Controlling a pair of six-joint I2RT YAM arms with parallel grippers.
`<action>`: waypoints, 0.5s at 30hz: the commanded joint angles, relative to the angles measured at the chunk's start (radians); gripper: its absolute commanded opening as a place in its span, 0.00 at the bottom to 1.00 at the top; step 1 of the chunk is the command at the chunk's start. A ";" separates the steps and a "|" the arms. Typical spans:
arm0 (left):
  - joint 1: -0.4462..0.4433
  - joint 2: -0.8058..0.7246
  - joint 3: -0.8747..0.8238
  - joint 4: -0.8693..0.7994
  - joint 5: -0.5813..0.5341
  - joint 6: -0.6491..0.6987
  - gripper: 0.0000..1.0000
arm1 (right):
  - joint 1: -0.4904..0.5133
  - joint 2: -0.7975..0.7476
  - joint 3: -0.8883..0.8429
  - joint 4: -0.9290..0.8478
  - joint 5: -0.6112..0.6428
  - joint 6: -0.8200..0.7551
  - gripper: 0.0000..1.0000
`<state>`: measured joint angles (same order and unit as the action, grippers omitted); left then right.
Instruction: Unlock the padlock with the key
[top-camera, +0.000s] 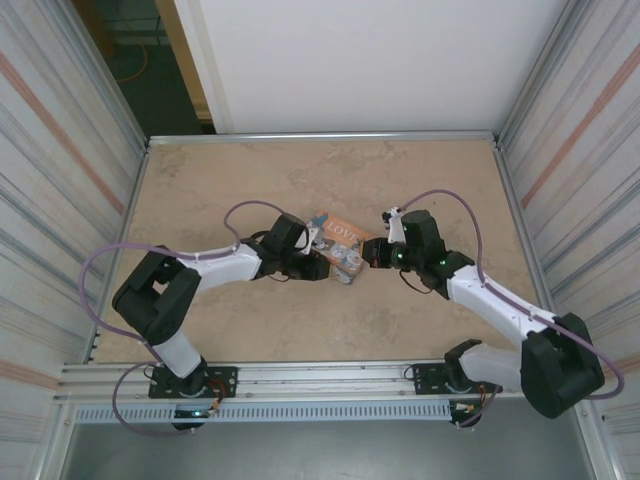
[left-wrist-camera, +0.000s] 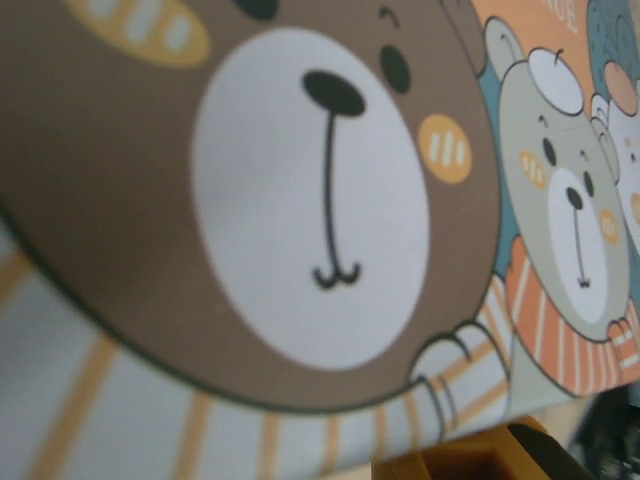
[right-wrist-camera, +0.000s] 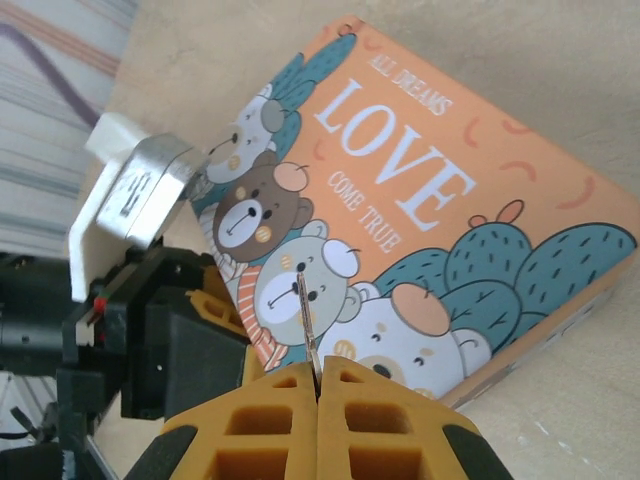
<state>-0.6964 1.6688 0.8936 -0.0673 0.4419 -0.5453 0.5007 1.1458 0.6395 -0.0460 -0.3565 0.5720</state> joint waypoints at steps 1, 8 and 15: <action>-0.008 -0.040 0.088 -0.131 0.106 -0.071 0.14 | 0.048 -0.073 -0.033 -0.060 0.091 -0.059 0.00; -0.007 -0.046 0.164 -0.228 0.159 -0.132 0.16 | 0.168 -0.197 -0.090 -0.105 0.229 -0.082 0.00; 0.001 -0.031 0.182 -0.225 0.210 -0.225 0.16 | 0.274 -0.301 -0.173 -0.100 0.339 -0.075 0.00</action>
<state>-0.6960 1.6684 1.0340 -0.2905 0.5831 -0.7120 0.7383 0.8803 0.4889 -0.1295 -0.1024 0.5140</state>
